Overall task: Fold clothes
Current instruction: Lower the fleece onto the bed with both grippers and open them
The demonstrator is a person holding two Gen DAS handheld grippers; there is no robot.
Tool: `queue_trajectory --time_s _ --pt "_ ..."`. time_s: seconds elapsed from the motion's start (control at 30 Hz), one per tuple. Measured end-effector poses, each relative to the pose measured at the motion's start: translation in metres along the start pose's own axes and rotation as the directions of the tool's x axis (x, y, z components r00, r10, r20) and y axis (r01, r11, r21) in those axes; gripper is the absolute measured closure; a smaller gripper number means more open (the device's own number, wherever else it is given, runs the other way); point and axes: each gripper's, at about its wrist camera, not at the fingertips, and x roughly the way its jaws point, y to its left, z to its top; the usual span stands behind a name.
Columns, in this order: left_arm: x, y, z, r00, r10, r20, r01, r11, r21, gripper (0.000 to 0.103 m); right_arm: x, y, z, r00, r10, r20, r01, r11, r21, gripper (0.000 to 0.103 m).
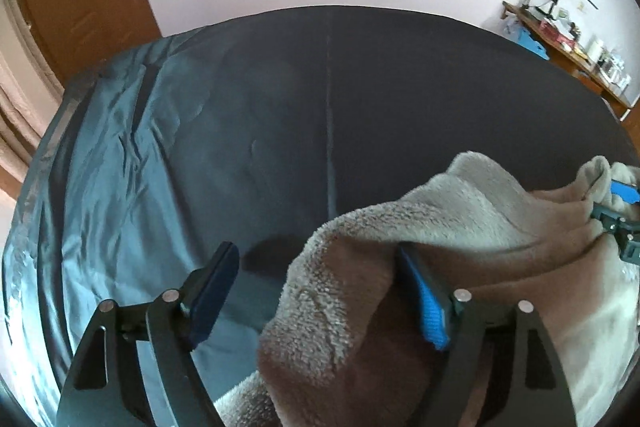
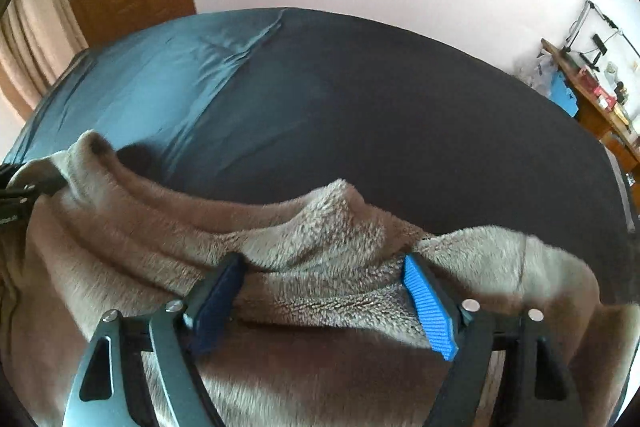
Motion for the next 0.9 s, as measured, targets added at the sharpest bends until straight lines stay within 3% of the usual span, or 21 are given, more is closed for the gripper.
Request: queue_trajectory --time_s 0.37,0.53,0.7,0.9 --pt "0.024 -0.001 0.031 0.999 0.044 0.002 -0.044 0.999 -0.023 0.006 0.032 -0.005 0.033 0.998 -0.049 0.05 0.046 0.997 0.056 0.012" --pt "0.032 0.005 0.037 0.999 0.036 0.002 -0.036 0.998 -0.045 0.002 0.043 -0.004 0.044 0.99 -0.1 0.095 0.096 0.994 0.048 0.001" --pt "0.023 0.017 0.033 1.0 -0.021 -0.007 0.02 0.997 -0.08 0.002 0.044 -0.006 0.042 0.99 -0.084 0.118 0.079 0.996 0.048 0.001" --pt "-0.029 0.045 0.016 0.996 -0.043 0.073 0.049 0.995 -0.083 0.002 0.018 -0.004 0.033 0.991 -0.064 0.117 0.055 0.996 0.076 0.001"
